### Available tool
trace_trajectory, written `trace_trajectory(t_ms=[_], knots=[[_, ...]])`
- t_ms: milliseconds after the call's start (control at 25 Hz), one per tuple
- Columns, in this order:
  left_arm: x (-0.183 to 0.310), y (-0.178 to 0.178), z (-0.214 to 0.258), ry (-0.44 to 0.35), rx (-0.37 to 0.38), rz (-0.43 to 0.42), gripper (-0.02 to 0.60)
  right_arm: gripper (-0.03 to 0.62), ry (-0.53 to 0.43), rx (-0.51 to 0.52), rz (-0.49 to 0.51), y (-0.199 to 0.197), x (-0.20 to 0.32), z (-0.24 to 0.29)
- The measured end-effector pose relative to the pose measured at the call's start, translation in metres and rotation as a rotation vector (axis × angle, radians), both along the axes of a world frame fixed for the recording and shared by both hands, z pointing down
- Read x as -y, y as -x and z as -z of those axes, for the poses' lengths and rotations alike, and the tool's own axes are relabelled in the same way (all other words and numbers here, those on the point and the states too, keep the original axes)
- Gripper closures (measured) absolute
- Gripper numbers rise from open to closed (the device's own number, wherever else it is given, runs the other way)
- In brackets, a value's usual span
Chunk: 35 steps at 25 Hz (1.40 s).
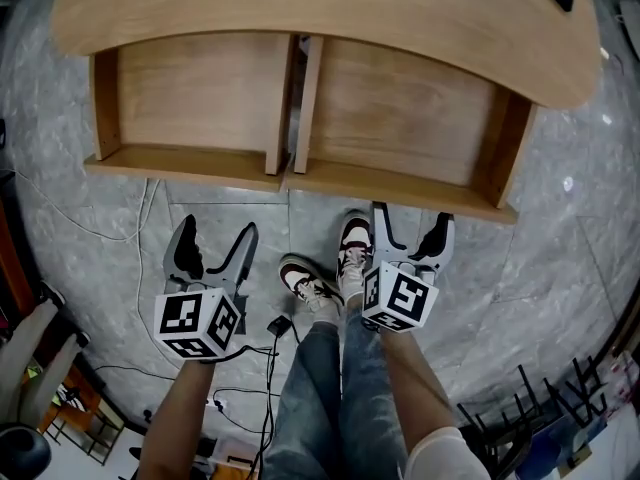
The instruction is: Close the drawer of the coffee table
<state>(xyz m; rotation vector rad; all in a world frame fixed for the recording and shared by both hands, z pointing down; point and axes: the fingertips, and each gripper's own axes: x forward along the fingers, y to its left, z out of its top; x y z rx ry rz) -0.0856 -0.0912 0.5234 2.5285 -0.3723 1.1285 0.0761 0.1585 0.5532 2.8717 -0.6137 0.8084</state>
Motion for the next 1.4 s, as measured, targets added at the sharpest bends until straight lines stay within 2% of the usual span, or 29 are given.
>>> trace_trajectory(t_ms=[800,1400], knots=[[-0.004,0.002,-0.015,0.042,0.027,0.002,0.143,0.089,0.0,-0.002,0.0,0.001,0.0,0.016],[-0.004,0.001,-0.013,0.073,0.006,0.035,0.143,0.089,0.015,-0.022,0.02,-0.01,-0.004,0.036]])
